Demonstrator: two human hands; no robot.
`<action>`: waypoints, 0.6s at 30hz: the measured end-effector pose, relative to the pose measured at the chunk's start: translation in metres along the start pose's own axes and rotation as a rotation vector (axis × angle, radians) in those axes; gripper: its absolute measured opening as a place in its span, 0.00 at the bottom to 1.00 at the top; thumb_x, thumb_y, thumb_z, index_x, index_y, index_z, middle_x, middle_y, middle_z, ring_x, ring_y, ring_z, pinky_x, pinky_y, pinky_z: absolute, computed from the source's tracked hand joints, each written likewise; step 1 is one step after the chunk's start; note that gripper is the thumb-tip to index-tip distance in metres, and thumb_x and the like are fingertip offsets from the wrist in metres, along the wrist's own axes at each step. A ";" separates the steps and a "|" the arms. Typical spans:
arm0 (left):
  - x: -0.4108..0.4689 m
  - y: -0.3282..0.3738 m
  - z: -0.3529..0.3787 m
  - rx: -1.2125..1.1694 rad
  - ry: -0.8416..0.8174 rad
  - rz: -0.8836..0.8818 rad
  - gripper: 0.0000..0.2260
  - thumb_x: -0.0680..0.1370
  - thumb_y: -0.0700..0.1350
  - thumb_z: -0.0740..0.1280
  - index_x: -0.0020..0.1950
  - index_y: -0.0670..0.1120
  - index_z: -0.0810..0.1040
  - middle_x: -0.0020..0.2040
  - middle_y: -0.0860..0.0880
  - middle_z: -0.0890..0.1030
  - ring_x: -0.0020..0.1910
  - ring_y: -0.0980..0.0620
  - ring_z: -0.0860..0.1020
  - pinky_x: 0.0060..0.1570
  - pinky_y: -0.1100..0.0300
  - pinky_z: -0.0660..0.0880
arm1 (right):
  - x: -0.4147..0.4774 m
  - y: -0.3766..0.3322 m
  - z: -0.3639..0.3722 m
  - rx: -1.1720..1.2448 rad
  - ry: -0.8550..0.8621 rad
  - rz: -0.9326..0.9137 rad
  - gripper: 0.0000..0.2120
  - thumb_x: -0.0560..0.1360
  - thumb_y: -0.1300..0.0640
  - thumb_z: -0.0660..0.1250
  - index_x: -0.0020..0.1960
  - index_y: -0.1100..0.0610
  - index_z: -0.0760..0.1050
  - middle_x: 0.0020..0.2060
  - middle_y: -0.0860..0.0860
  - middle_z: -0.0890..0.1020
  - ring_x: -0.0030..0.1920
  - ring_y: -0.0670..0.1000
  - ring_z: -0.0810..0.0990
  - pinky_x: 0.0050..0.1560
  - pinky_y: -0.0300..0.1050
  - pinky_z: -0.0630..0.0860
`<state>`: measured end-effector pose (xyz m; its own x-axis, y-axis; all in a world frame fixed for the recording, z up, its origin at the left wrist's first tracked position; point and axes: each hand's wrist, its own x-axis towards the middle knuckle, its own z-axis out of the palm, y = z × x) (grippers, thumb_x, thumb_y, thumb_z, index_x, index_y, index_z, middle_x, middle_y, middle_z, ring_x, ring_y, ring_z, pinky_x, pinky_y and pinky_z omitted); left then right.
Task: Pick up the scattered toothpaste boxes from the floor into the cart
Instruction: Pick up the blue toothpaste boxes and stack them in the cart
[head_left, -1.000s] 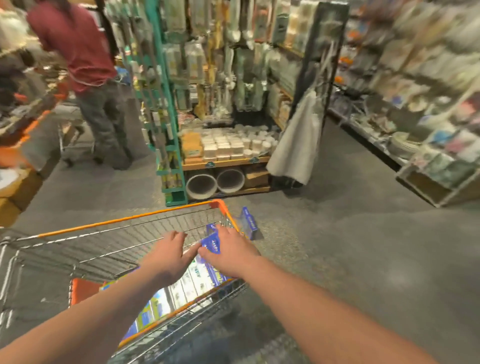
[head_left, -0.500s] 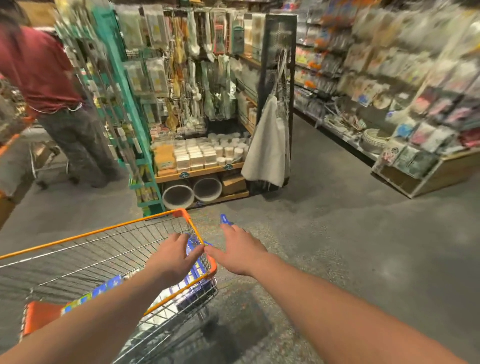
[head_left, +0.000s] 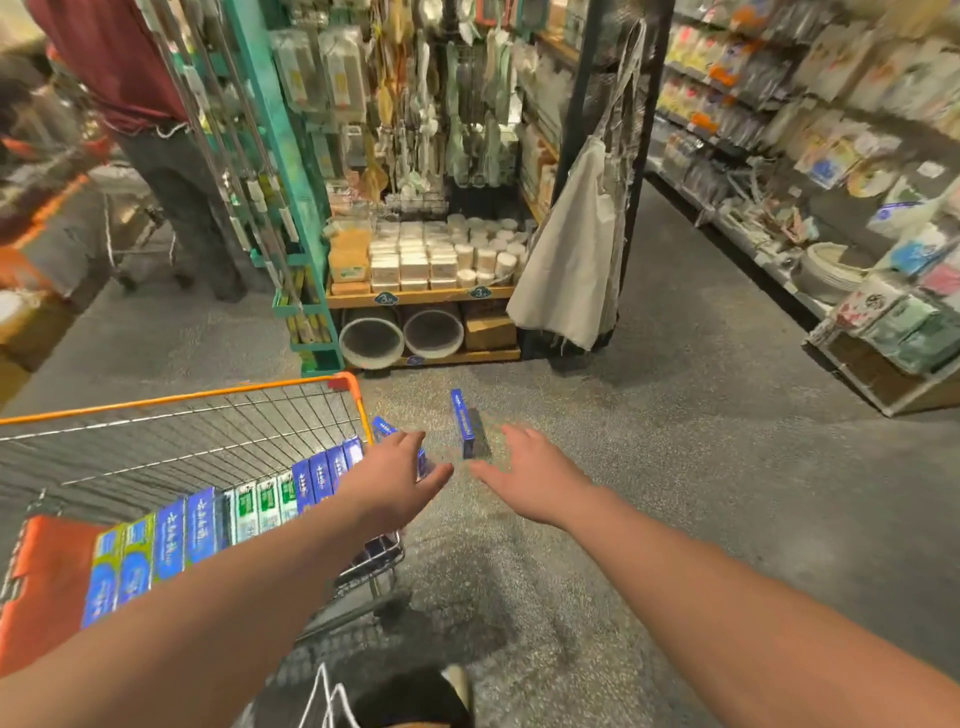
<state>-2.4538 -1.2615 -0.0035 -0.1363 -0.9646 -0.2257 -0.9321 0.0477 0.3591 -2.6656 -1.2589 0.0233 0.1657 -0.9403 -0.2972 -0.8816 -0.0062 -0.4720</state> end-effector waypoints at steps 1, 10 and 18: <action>0.015 0.003 0.003 0.007 -0.009 -0.004 0.37 0.80 0.68 0.58 0.81 0.46 0.60 0.80 0.45 0.65 0.76 0.45 0.66 0.72 0.48 0.68 | 0.014 0.005 -0.005 -0.012 -0.004 -0.004 0.38 0.77 0.32 0.63 0.79 0.54 0.62 0.75 0.54 0.69 0.74 0.56 0.69 0.71 0.54 0.69; 0.219 -0.002 0.011 0.016 -0.084 -0.061 0.37 0.80 0.67 0.60 0.81 0.46 0.60 0.79 0.44 0.66 0.76 0.43 0.67 0.71 0.47 0.70 | 0.215 0.044 -0.056 -0.094 -0.066 -0.001 0.38 0.80 0.36 0.62 0.81 0.56 0.58 0.77 0.56 0.66 0.74 0.59 0.69 0.70 0.54 0.69; 0.366 -0.009 -0.018 -0.022 -0.116 -0.165 0.36 0.80 0.66 0.60 0.81 0.47 0.60 0.79 0.47 0.66 0.75 0.45 0.68 0.68 0.48 0.72 | 0.387 0.057 -0.097 -0.132 -0.139 -0.019 0.39 0.79 0.35 0.61 0.81 0.56 0.57 0.77 0.55 0.67 0.75 0.57 0.68 0.72 0.57 0.69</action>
<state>-2.4892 -1.6199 -0.0730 -0.0212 -0.9225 -0.3853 -0.9377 -0.1154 0.3277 -2.6946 -1.6564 -0.0384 0.2345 -0.8837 -0.4051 -0.9264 -0.0769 -0.3685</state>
